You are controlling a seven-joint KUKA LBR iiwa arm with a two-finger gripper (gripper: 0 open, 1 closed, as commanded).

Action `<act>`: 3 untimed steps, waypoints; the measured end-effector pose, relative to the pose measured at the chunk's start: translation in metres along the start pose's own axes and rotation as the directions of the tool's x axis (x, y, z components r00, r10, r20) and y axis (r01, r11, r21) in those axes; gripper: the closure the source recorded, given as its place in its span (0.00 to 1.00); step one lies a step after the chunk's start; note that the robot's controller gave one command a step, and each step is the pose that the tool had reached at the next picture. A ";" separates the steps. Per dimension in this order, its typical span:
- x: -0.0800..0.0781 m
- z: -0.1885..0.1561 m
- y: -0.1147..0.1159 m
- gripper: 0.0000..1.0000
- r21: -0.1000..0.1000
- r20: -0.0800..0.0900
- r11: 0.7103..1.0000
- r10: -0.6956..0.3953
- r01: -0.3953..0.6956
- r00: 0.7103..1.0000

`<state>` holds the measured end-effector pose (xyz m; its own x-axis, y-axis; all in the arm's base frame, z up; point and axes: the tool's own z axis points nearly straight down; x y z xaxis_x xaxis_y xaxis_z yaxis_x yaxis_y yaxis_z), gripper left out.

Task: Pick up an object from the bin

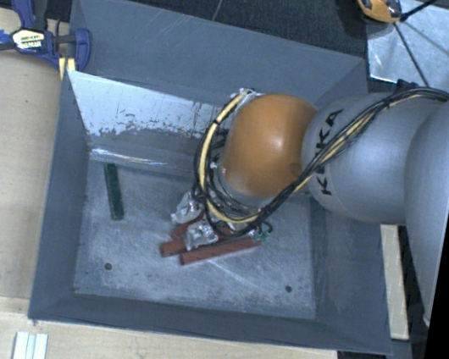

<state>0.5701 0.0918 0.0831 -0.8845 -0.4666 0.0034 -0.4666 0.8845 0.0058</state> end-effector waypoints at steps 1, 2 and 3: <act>0.000 0.000 0.000 1.00 0.000 0.000 1.000 0.000 0.000 1.000; 0.010 -0.155 0.004 1.00 0.008 0.012 0.999 0.045 -0.045 0.999; 0.011 -0.153 0.004 1.00 0.006 0.007 0.999 0.046 -0.046 0.999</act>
Offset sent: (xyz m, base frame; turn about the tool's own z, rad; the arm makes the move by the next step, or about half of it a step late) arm -0.0122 -0.0020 0.1524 0.0443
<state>0.5589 0.0896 0.2360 -0.9048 -0.4258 -0.0034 -0.4258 0.9048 -0.0002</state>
